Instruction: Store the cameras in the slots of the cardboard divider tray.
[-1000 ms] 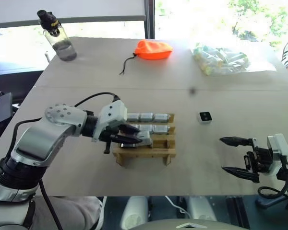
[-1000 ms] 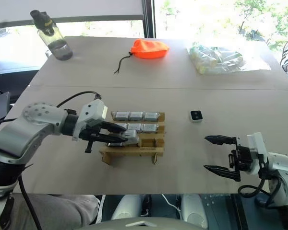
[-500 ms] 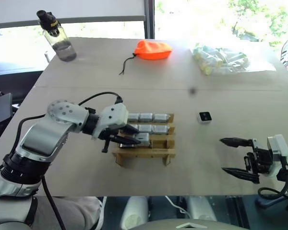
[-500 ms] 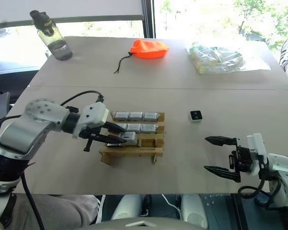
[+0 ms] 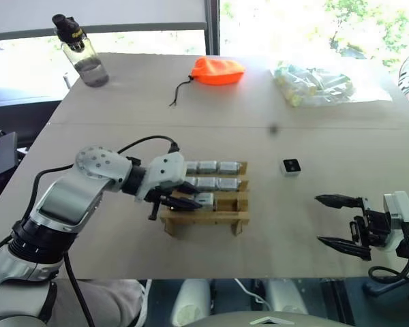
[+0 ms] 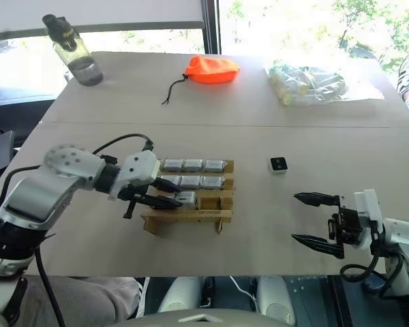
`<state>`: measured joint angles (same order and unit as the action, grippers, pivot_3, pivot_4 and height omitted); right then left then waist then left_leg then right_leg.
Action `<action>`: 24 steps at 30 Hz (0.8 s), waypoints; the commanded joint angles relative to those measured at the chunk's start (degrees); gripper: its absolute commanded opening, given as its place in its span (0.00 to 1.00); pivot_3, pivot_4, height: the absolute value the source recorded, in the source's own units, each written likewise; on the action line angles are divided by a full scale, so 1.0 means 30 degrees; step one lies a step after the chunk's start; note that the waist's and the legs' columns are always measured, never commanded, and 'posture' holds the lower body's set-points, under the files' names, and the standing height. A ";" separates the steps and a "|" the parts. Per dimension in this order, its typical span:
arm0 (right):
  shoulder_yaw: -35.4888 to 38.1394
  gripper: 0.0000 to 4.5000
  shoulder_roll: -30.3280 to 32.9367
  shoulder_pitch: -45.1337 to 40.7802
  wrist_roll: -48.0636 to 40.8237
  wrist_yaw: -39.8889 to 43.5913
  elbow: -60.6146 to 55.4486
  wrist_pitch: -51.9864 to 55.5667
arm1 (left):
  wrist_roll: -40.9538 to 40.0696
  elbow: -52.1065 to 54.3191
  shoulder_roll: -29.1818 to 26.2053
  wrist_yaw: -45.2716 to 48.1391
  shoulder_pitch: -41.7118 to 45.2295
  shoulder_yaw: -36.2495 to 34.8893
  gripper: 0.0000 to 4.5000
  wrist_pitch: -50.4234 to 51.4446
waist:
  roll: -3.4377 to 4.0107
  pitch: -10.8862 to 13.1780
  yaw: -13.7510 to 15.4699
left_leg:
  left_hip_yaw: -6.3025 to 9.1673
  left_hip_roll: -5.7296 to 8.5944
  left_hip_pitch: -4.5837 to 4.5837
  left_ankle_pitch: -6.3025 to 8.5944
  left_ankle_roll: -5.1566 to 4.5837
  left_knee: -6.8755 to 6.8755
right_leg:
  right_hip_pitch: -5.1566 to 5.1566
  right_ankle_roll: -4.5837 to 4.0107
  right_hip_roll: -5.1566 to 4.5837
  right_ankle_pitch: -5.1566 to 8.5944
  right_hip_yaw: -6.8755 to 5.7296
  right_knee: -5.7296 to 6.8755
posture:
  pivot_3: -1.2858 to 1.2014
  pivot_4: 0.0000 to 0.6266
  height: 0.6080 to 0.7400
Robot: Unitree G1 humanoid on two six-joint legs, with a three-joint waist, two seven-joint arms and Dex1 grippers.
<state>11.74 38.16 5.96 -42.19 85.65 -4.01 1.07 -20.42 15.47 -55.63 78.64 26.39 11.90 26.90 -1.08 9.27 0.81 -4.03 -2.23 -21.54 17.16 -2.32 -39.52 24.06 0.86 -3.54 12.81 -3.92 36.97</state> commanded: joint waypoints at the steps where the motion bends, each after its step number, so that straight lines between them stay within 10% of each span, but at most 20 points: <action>1: 0.0574 0.98 0.0001 0.0226 -0.0257 0.0028 -0.0745 -0.0024 | 0.0110 0.0267 -0.0178 0.0090 -0.0232 -0.0179 0.15 -0.0129 | 0.0000 0.0000 0.0000 | 0.0000 0.0000 0.0000 0.0000 0.0001 0.0000 | 0.0000 0.0000 0.0000 0.0000 0.0000 0.0000 | 0.52 0.24 0.89; 24: 0.0632 0.98 0.0147 -0.0127 -0.0228 0.0113 -0.0609 0.0087 | 0.0163 0.0335 0.0403 -0.0625 -0.0530 -0.0317 0.15 0.0473 | 0.0002 -0.0001 0.0015 | -0.0009 0.0000 0.0003 0.0001 0.0000 0.0017 | 0.0002 0.0000 -0.0004 0.0000 0.0001 -0.0007 | 0.52 0.24 0.89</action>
<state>12.03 38.16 5.96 -42.19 85.53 -4.71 1.40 -20.04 16.58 -54.83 77.40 23.64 11.75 29.16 -1.08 9.27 0.86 -4.05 -2.23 -21.53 17.16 -2.32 -39.48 24.06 0.86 -3.55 12.81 -3.92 36.96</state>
